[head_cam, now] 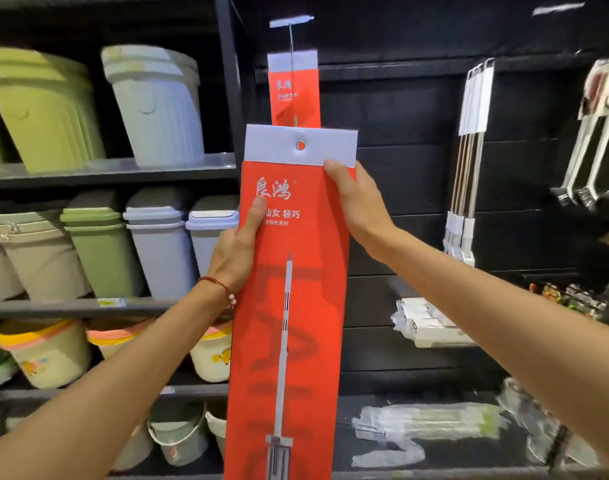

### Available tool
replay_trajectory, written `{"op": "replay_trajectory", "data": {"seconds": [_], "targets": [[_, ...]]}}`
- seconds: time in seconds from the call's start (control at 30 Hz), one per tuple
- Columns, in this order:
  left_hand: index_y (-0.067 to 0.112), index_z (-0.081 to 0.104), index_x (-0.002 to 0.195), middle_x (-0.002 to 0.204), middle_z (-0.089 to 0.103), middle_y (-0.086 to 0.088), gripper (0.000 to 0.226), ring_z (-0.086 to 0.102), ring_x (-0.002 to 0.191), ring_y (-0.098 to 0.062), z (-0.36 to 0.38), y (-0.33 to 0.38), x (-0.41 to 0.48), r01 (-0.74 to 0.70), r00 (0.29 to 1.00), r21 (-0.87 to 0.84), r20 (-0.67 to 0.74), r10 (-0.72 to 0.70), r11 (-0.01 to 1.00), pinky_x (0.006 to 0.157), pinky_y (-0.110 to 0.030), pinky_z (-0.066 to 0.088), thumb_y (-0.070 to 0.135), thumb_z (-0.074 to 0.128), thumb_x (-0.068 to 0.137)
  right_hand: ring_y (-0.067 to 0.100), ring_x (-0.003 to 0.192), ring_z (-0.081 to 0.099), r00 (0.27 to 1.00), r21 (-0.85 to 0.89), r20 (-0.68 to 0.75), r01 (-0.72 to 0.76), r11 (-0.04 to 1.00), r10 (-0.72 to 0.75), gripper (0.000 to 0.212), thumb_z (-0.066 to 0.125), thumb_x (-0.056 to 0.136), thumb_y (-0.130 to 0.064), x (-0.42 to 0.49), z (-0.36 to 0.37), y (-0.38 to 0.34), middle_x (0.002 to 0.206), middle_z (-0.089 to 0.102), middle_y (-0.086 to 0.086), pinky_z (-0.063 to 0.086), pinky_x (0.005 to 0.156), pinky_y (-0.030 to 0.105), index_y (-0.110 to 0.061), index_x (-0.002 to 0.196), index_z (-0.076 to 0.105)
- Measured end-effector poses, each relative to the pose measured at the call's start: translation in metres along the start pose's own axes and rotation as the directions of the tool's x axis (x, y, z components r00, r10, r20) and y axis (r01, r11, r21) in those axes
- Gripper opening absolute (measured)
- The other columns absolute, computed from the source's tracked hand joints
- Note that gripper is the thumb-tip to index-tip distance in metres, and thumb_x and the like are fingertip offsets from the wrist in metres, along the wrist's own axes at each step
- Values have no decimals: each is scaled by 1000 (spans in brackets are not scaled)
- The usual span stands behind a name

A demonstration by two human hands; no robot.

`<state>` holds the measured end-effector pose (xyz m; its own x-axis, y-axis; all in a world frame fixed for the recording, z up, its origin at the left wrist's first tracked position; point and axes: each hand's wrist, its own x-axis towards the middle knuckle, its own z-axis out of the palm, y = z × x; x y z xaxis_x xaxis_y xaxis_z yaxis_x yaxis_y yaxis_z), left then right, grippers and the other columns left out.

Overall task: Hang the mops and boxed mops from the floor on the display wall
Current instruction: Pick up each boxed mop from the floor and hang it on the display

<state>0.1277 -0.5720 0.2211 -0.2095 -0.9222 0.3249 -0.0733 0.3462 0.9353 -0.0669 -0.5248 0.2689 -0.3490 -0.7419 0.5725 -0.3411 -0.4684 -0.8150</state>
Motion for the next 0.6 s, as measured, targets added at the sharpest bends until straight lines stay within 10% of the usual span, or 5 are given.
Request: {"op": "replay_trajectory", "data": {"seconds": [0.33,0.6], "targets": [[29,84,99,101,81,-1,96,76,99,-29,30,43,119,-21,999,-36,-40,20,999,101,-48,54,105,56,47,18,102,74,994,-47,17,105,993,-104,63,50,84,-74,133,-12,-3,114,75,-4,58,96,49,-24,118,67],[24,81,111,109,80,-8,97,76,103,-35,42,49,246,-47,995,-145,81,59,988,102,-52,53,98,67,49,18,98,73,978,11,-94,189,982,-187,37,58,96,-53,253,4,19,105,77,-4,58,94,43,-21,106,73]]}}
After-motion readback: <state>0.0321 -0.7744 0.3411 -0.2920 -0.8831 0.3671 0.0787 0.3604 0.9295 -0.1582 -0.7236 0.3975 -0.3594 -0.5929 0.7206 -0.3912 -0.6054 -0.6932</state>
